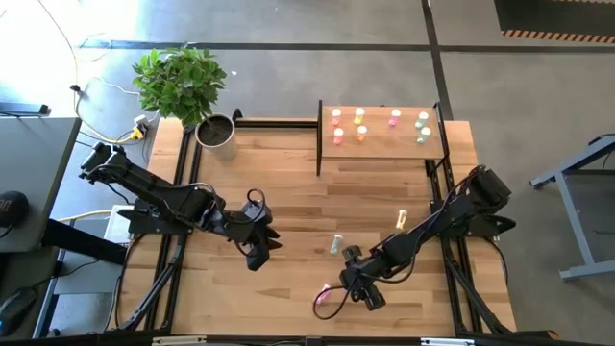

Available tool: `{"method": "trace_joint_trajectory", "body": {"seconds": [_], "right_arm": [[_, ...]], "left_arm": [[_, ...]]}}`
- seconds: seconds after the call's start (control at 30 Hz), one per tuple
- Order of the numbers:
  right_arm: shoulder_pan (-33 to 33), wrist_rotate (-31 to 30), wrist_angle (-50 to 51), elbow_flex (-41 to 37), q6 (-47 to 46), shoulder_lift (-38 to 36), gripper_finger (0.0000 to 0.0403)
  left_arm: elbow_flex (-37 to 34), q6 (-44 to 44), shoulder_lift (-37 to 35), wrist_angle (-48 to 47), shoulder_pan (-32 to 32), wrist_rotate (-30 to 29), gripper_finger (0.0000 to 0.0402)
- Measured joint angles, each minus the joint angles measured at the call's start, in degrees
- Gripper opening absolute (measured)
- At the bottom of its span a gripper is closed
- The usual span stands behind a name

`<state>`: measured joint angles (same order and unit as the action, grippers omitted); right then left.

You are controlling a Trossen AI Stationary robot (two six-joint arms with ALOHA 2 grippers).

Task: Pick and place medicine bottles onto shelf by color
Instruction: Put the right violet medicine bottle aligned with the other violet medicine bottle on the shelf

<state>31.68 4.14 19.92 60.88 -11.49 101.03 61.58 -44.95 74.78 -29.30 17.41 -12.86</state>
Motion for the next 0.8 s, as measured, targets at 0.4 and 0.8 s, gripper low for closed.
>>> {"method": "trace_joint_trajectory", "body": {"seconds": [0.4,0.8], "right_arm": [[0.0,0.2,-0.1,0.0,-1.0,0.0,0.0138],[0.0,0.6,-0.1,0.0,-1.5,0.0,0.0109]], "left_arm": [[0.0,0.1,0.0,0.0,0.0,-0.4,0.0133],[0.0,1.0,0.0,0.0,-0.1,-0.4,0.0133]]}}
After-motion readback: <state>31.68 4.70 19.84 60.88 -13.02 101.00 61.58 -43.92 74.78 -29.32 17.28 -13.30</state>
